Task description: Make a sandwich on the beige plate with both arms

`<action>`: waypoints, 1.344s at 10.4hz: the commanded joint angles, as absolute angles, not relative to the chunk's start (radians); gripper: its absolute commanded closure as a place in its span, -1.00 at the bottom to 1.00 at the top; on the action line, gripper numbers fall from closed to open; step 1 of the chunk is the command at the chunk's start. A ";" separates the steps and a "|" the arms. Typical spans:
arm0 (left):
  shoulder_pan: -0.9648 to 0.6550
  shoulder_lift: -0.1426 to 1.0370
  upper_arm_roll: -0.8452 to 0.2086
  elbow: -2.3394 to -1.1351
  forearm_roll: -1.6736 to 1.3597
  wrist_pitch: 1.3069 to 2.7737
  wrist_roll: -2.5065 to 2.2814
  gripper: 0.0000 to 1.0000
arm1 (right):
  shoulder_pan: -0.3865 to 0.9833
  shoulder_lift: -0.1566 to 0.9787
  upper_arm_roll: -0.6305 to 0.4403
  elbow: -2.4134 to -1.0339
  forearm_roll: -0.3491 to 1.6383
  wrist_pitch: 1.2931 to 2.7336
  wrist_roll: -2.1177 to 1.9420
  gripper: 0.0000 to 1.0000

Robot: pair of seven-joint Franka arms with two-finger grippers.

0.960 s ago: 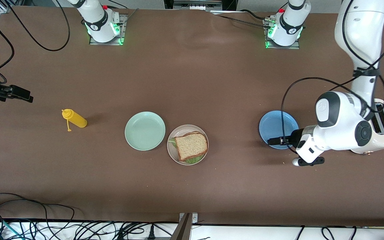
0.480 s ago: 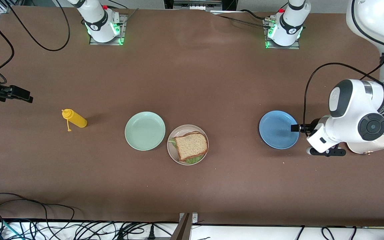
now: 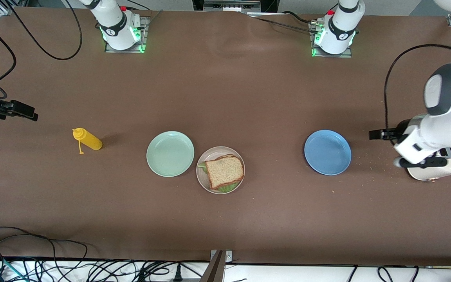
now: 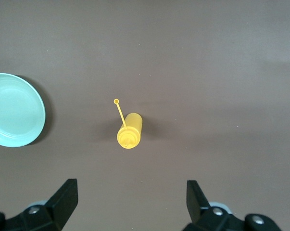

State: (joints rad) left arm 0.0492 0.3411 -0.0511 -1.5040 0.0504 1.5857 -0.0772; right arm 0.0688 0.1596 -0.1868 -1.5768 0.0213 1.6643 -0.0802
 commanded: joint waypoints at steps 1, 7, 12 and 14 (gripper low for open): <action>0.058 0.226 -0.061 -1.575 0.074 1.595 -0.086 -1.00 | 0.066 0.146 -0.184 -1.583 0.015 1.669 -0.069 -1.00; 0.045 0.051 -0.061 -1.580 0.068 1.595 -0.086 -1.00 | 0.066 0.152 -0.184 -1.578 0.017 1.672 -0.072 -1.00; 0.051 0.020 -0.060 -1.568 0.005 1.548 0.039 -1.00 | 0.064 0.152 -0.184 -1.577 0.017 1.672 -0.080 -1.00; 0.058 0.018 -0.058 -1.568 0.005 1.539 0.078 -1.00 | 0.064 0.152 -0.186 -1.577 0.017 1.672 -0.083 -1.00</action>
State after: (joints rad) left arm 0.0487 0.0435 -0.0624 -1.5499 0.0304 1.5495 0.0292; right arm 0.0682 0.1606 -0.1870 -1.5763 0.0213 1.6693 -0.0800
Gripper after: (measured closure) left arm 0.000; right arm 0.000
